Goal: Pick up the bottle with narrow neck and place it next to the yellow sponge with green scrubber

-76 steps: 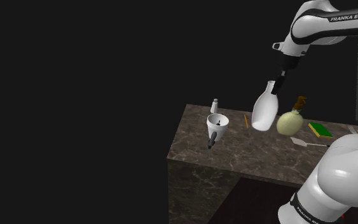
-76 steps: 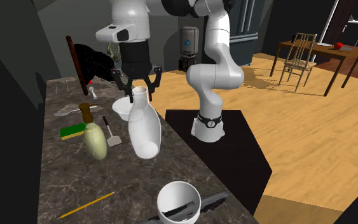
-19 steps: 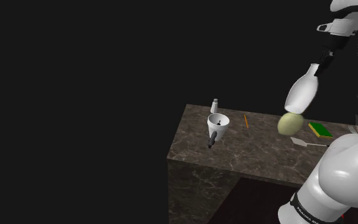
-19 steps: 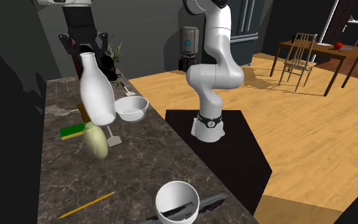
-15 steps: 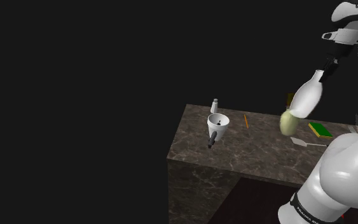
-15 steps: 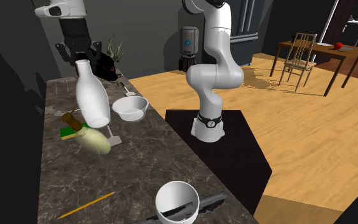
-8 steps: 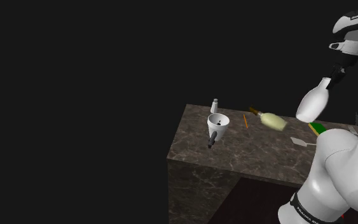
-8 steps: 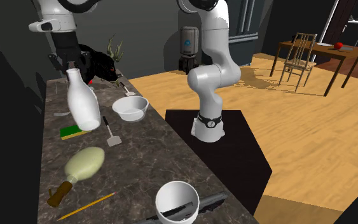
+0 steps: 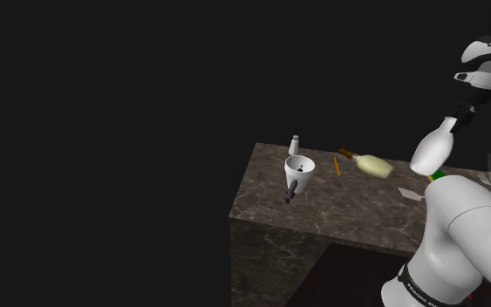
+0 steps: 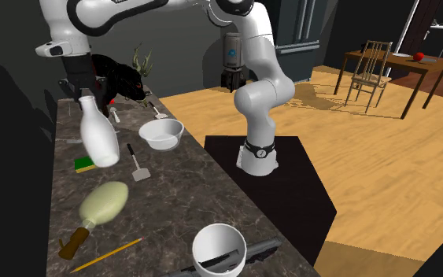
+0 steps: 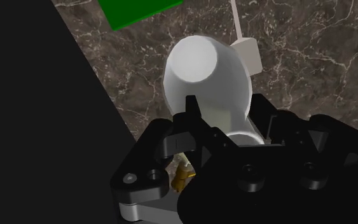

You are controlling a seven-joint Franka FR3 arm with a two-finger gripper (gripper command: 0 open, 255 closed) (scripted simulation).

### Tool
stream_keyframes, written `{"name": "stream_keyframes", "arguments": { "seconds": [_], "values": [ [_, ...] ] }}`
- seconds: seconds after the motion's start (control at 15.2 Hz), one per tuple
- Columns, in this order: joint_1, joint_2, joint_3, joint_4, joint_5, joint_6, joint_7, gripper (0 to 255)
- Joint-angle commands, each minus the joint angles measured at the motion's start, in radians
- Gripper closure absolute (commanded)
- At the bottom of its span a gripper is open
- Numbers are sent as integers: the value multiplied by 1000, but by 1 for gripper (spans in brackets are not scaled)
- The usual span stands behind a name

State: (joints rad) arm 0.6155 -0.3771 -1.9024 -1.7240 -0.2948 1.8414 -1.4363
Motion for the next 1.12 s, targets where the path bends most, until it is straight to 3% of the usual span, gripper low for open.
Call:
{"name": "stream_keyframes", "arguments": {
  "seconds": [0.0, 0.66, 1.06],
  "values": [
    [3, -7, -6, -22, -9, 26, 5, 255],
    [28, -50, -49, -111, -58, 136, 32, 255],
    [28, -50, -49, -111, -58, 136, 32, 255]
  ]
}}
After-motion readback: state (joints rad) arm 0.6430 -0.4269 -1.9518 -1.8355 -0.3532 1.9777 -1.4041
